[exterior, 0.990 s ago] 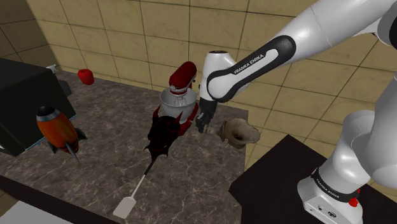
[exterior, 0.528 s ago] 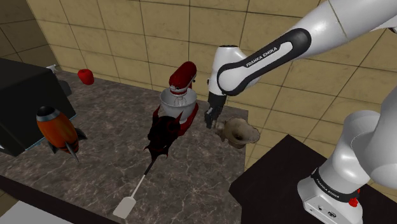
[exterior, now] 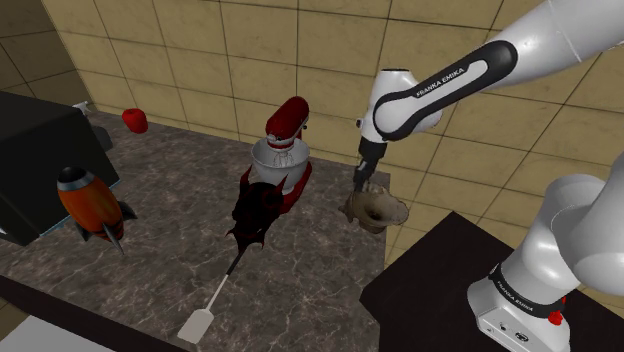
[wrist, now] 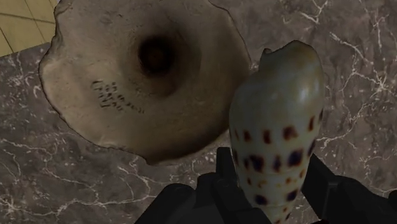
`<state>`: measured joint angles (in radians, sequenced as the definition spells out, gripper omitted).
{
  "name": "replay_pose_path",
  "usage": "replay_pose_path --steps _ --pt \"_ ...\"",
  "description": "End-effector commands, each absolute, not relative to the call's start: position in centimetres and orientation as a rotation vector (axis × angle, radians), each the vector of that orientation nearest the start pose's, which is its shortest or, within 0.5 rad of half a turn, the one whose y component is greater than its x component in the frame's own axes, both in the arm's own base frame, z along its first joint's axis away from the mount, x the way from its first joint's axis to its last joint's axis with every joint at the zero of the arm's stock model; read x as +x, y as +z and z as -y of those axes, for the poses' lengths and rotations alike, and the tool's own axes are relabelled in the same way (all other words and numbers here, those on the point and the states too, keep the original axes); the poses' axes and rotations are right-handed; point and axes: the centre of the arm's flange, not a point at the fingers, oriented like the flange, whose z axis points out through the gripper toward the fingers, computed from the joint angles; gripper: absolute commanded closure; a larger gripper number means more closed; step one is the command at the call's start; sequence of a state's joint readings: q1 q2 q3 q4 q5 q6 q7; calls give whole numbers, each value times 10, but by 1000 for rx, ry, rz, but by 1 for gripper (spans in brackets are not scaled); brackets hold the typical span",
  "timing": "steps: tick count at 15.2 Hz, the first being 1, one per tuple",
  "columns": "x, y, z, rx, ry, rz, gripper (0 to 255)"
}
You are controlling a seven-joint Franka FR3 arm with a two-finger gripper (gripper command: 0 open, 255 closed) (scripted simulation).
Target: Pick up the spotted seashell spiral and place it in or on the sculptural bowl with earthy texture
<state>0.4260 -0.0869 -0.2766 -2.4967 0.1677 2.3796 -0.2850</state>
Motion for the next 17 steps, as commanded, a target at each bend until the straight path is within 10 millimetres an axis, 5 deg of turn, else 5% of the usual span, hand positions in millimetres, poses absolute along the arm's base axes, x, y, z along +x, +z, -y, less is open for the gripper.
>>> replay_pose_path --steps 1,5,17 --pt "446 313 -44 -2965 39 470 255" --pt "433 312 12 -2965 39 470 255" --pt "433 249 12 -2965 39 470 255"
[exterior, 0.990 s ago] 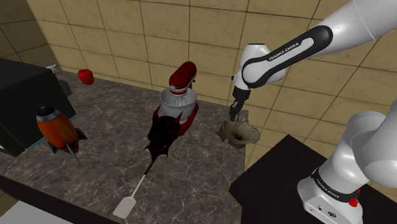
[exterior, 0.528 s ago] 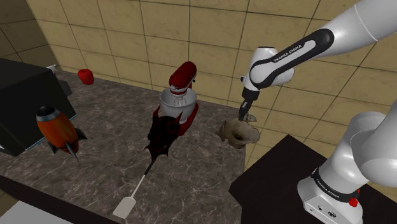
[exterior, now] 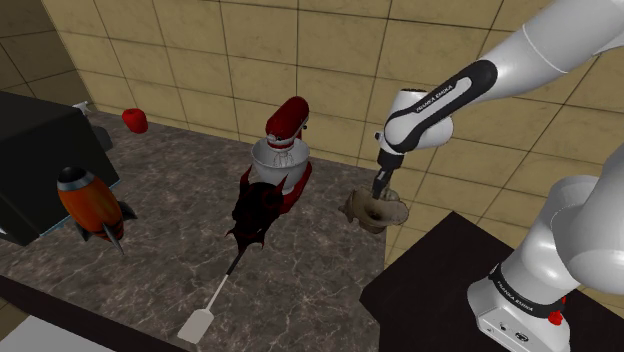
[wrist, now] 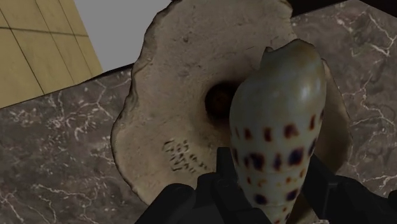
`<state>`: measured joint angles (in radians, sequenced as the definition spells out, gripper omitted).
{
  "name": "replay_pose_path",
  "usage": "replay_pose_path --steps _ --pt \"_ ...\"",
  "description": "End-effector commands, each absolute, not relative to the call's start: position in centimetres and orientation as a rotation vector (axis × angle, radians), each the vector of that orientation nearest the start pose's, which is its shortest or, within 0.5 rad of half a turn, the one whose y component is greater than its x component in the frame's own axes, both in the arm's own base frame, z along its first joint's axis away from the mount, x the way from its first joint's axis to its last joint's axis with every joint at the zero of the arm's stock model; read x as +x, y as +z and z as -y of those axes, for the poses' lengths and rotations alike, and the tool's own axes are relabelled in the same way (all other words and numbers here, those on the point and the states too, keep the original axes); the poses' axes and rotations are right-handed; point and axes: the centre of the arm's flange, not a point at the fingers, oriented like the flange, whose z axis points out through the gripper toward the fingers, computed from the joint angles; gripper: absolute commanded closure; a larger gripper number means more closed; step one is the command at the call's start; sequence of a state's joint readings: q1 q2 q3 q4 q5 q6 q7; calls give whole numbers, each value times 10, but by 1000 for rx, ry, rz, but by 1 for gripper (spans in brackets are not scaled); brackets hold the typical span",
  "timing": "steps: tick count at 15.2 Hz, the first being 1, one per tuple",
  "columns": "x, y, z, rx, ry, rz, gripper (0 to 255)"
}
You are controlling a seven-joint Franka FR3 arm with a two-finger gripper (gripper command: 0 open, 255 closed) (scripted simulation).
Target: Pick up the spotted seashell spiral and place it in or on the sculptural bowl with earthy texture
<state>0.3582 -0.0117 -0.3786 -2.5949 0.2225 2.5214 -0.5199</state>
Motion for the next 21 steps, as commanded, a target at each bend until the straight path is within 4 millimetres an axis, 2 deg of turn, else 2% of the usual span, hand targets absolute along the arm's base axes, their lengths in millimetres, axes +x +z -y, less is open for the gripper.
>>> replay_pose_path --steps 1,8,9,14,18,21 --pt "433 245 12 -2965 39 470 255" --pt "433 245 12 -2965 39 470 255" --pt "433 245 12 -2965 39 470 0" --pt "433 245 12 -2965 39 470 0" --pt "435 295 19 -2965 39 470 0" --pt "435 295 19 -2965 39 470 0"
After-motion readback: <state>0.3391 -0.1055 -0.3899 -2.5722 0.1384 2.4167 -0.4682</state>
